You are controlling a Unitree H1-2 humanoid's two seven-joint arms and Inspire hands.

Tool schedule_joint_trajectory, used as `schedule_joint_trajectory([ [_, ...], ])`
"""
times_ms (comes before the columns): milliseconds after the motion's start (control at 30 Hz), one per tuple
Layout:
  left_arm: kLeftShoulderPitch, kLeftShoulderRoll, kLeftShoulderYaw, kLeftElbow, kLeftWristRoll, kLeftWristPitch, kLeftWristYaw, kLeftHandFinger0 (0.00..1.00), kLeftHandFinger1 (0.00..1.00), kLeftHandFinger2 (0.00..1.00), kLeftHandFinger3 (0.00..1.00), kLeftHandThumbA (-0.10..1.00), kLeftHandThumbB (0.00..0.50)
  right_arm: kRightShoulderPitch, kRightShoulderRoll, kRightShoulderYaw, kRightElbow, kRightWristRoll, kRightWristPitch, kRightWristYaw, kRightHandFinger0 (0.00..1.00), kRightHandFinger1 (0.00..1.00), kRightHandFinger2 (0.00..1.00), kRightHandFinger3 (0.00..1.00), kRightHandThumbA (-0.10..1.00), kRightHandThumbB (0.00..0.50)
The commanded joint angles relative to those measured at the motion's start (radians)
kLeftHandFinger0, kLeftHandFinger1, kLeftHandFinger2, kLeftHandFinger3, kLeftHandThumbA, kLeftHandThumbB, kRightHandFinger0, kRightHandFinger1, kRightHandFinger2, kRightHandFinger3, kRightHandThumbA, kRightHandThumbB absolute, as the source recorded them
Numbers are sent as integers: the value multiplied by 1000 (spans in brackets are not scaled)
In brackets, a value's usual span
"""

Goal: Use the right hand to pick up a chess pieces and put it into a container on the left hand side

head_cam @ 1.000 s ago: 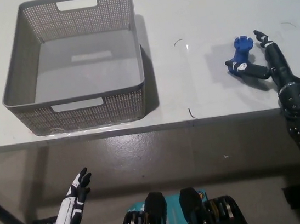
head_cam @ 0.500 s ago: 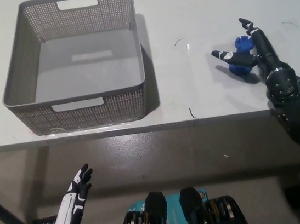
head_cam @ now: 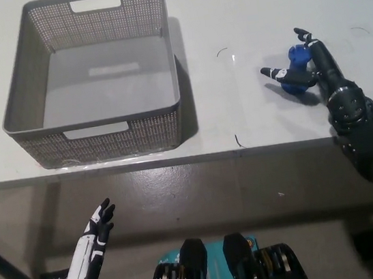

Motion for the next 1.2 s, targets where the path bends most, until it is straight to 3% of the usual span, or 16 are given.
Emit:
schedule_joint_trajectory([
  [0,-19,20,1,-17,-4,-41,-9,1000,1000,1000,1000,1000,294,-50,-12,-4,10,26,32,23,1000,1000,1000,1000,1000,426],
  [100,-21,20,3,-19,-6,-35,-10,1000,1000,1000,1000,1000,297,-50,-14,-40,16,64,62,35,1000,1000,1000,1000,970,439],
  [233,-17,20,3,-21,-11,-35,-14,1000,1000,1000,1000,1000,295,-50,0,-133,25,139,93,-20,1000,984,1000,1000,726,440],
  [267,-17,19,4,-21,-14,-36,-15,1000,1000,1000,1000,1000,293,-50,3,-154,26,150,95,-44,821,796,893,1000,656,414],
  [333,-19,18,4,-15,-11,-42,-13,1000,1000,1000,1000,1000,291,-53,5,-172,28,152,106,-61,665,679,782,1000,610,395],
  [367,-21,19,3,-13,-10,-41,-13,1000,1000,1000,1000,1000,288,-58,6,-176,31,152,131,-86,569,542,569,617,508,378],
  [400,-22,19,3,-15,-9,-40,-13,1000,1000,1000,1000,1000,283,-60,6,-186,33,158,134,-105,448,365,335,352,374,307],
  [433,-27,20,4,-13,-11,-41,-15,1000,1000,1000,1000,1000,280,-60,7,-201,32,170,107,-121,194,174,196,115,160,252],
  [467,-30,21,3,-11,-12,-43,-16,1000,1000,1000,1000,1000,268,-60,6,-212,31,179,96,-119,17,116,332,176,-54,221],
  [500,-34,24,3,-10,-11,-44,-18,1000,1000,1000,1000,1000,263,-60,7,-236,28,201,75,-114,1,121,411,207,-98,200],
  [533,-35,24,3,-10,-10,-43,-19,1000,1000,1000,1000,1000,262,-60,7,-239,28,202,74,-114,0,159,458,228,-100,194],
  [633,-38,25,3,-18,-9,-37,-20,1000,1000,1000,1000,1000,256,-60,10,-292,22,251,31,-90,0,255,600,465,-100,144],
  [733,-37,25,5,-25,-15,-30,-23,1000,1000,1000,1000,1000,259,-67,13,-349,21,301,30,-70,0,296,651,550,-100,133],
  [900,-43,25,7,-23,-10,-35,-21,1000,1000,1000,1000,1000,249,-80,14,-395,17,330,-2,-46,0,266,608,509,-100,159],
  [1000,-44,26,7,-24,-7,-31,-21,1000,1000,1000,1000,1000,244,-93,19,-410,13,346,-3,-49,0,261,600,487,-100,148],
  [1167,-40,26,8,-27,-17,-25,-27,1000,1000,1000,1000,1000,251,-112,25,-416,-1,362,-18,-37,0,325,688,550,-100,125],
])
